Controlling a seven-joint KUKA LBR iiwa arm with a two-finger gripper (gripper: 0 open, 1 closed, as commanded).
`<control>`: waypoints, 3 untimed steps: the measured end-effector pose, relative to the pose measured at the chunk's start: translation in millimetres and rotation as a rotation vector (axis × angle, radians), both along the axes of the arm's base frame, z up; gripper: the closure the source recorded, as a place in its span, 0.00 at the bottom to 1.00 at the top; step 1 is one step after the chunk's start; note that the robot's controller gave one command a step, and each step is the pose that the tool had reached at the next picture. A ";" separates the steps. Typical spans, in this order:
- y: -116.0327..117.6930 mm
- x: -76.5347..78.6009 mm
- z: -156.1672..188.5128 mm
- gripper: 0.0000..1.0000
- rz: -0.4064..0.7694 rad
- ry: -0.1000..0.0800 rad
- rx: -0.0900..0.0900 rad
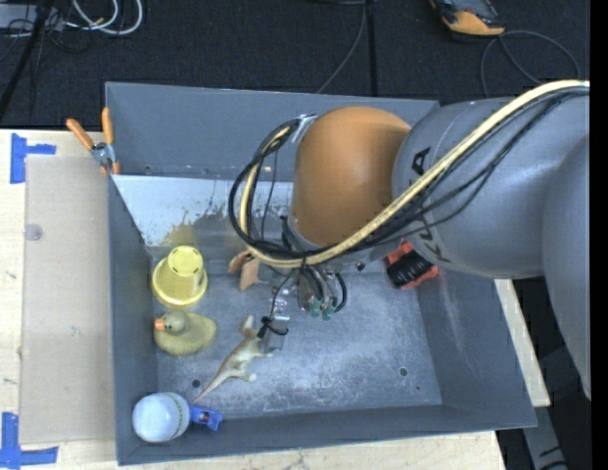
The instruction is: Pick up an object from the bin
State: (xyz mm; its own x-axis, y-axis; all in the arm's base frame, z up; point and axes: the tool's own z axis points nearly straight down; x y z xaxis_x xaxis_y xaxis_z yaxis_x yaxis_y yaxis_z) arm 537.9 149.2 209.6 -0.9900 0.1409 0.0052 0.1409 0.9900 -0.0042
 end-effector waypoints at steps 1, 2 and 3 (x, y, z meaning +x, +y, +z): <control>0.0 -0.7 -1.1 0.00 0.001 0.002 -0.001; 1.0 -6.1 -19.3 0.00 0.062 -0.004 0.001; 2.2 -25.9 -70.8 0.00 0.331 0.003 0.002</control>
Offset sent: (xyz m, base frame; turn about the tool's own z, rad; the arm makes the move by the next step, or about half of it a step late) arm -0.0366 0.0010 -0.1108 -0.3126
